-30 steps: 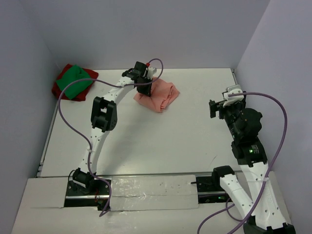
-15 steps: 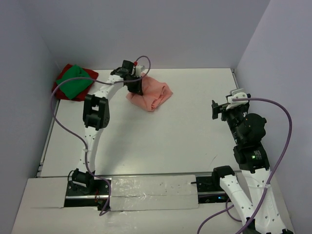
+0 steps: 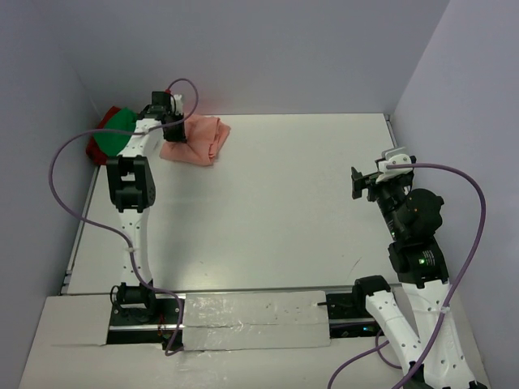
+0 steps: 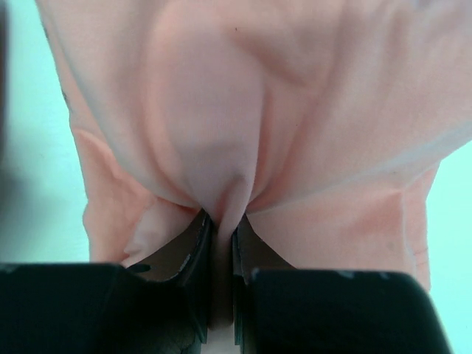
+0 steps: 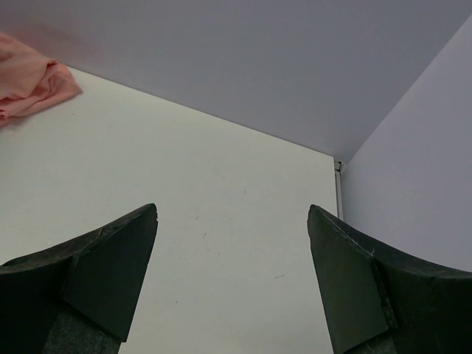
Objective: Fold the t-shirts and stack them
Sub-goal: Fold the tshirt
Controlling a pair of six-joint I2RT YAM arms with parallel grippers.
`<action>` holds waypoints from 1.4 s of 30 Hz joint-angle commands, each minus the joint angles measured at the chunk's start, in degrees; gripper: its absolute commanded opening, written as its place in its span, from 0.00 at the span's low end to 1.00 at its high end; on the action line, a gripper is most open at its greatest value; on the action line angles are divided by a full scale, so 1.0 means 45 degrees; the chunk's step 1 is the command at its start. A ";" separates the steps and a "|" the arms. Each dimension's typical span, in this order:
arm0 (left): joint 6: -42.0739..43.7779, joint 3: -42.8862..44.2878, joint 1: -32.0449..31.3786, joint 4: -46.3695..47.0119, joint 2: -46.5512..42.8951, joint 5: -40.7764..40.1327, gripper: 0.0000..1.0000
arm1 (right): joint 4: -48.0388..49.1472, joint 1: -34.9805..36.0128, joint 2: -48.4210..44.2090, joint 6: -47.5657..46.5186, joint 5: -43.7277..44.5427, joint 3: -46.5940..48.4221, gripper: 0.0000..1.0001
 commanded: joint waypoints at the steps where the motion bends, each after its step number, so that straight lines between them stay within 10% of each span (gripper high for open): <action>1: 0.0383 0.0448 -0.0490 0.1307 -0.1168 -0.0695 0.13 | 0.0124 -0.0072 0.0000 0.0172 -0.0210 0.0095 0.89; 23: 0.2337 0.1762 -0.0608 -0.0119 -0.1265 -0.1810 0.18 | 0.0144 -0.0072 -0.0215 0.0094 -0.0406 -0.0100 0.89; 29: 0.2141 -0.0368 -0.0763 -0.0137 -0.1695 -0.0621 0.76 | 0.0105 -0.0072 -0.0234 0.0075 -0.0426 -0.0100 0.89; 30: 0.2161 -0.0486 -0.0822 -0.0216 -0.1676 -0.0502 0.98 | 0.0105 -0.0072 -0.0234 0.0075 -0.0445 -0.0100 0.89; 42: 0.0933 -0.0860 -0.1311 0.2106 -0.3452 -0.0831 0.99 | 0.0066 -0.0072 -0.0117 0.0055 -0.0543 -0.0178 0.89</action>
